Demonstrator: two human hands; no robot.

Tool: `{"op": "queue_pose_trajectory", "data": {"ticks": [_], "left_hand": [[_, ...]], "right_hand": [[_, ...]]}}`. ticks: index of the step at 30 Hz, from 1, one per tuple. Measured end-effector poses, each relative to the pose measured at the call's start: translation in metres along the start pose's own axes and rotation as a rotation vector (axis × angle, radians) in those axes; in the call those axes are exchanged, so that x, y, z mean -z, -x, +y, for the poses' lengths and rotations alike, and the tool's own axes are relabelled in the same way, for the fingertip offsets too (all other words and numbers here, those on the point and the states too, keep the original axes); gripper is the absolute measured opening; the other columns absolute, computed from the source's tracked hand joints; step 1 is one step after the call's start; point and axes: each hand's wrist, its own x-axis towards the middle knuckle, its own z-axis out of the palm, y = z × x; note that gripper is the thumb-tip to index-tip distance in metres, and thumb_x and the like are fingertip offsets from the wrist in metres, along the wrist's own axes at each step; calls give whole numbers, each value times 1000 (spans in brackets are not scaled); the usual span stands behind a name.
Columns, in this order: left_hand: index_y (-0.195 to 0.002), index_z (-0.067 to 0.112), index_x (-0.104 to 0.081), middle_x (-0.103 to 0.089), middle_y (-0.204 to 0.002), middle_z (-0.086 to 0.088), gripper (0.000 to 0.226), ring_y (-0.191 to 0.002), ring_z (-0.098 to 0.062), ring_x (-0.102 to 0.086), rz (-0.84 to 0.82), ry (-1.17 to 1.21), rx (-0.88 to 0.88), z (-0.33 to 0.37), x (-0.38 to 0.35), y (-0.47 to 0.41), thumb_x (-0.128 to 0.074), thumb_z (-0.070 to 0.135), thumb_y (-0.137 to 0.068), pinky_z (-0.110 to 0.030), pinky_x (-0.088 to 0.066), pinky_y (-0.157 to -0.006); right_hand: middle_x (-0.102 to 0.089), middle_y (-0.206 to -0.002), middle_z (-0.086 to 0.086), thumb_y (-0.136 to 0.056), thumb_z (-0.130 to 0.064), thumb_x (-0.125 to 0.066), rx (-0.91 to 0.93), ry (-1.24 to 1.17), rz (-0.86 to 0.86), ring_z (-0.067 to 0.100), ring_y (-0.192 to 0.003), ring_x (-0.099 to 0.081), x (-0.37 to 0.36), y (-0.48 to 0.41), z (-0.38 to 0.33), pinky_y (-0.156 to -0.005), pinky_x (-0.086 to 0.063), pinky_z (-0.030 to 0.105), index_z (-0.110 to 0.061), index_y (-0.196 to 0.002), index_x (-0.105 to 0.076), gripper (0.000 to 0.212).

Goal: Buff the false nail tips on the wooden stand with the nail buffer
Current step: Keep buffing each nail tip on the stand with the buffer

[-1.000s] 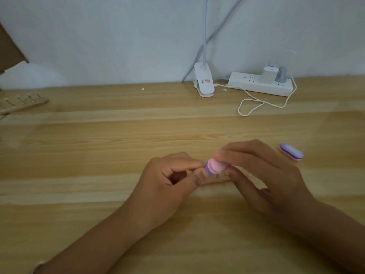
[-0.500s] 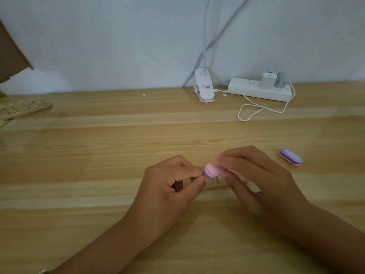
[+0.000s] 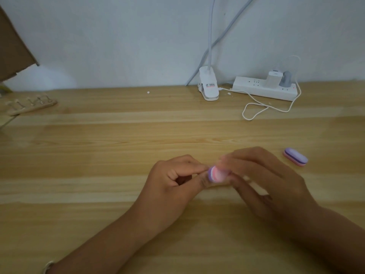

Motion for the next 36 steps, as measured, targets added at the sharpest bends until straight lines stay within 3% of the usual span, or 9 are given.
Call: {"op": "queue_pose_trajectory", "data": {"ticks": [3,6,10,14,18,22,27,31,36], "left_hand": [[-86,13,-79,-62,-68,11,10,-55,2,-48,-5,70,37,1,0,-1,-72,18,-82,-9,-34,-51],[-89,7,-77,-64,-69,13,11,-49,7,-52,-6,123,33,2,-1,-1,-68,11,-83,-3,-36,-50],[-88,5,-77,-61,-68,-1,14,-44,5,-47,-4,138,78,4,0,-1,-67,13,-83,-6,-34,-48],[-89,4,-77,-59,-66,-2,20,-45,5,-46,-12,161,83,4,0,0,-64,16,-80,-6,-34,-47],[-84,11,-78,-59,-67,-6,14,-44,5,-45,-12,159,92,4,1,0,-65,15,-82,-6,-33,-46],[-90,12,-78,-61,-66,4,13,-47,6,-48,-40,174,72,3,0,0,-66,12,-84,-4,-34,-48],[-77,21,-78,-60,-67,1,12,-47,3,-43,-30,142,93,5,3,0,-68,27,-82,-6,-33,-48],[-86,16,-79,-63,-69,0,12,-53,-26,-42,-17,-16,30,2,1,0,-73,26,-83,-25,-32,-49],[-84,16,-78,-61,-70,5,10,-51,-1,-42,10,-185,-70,2,-1,2,-71,24,-83,-12,-33,-53]], "right_hand": [[-65,-109,4,-93,-3,-60,-29,-7,12,14,-103,-63,2,-1,0,-94,-46,20,-15,-117,-65,27],[-66,-111,7,-95,-3,-60,33,-40,-6,15,-107,-63,-4,2,-7,-94,-48,24,-11,-115,-69,23],[-64,-108,4,-94,-4,-60,-21,-4,2,14,-102,-62,3,-1,1,-97,-43,17,-14,-116,-64,25],[-65,-110,7,-96,-2,-61,28,-28,-4,14,-107,-62,-4,3,-7,-95,-47,24,-8,-116,-66,22],[-65,-105,3,-94,-4,-59,-8,64,11,10,-101,-60,4,-2,1,-98,-37,11,-11,-108,-70,19],[-65,-110,6,-97,-4,-60,31,-4,-7,14,-105,-62,-3,2,-10,-95,-47,23,-11,-117,-67,22],[-66,-101,2,-90,4,-63,-92,146,19,11,-97,-62,12,-5,8,-94,-38,9,-5,-106,-72,20],[-66,-105,3,-92,0,-62,-64,92,30,9,-104,-61,7,-6,-5,-97,-39,12,-7,-111,-70,22],[-66,-107,3,-92,-3,-60,-40,91,-33,12,-99,-62,7,-5,0,-95,-38,11,-4,-113,-71,24]]}}
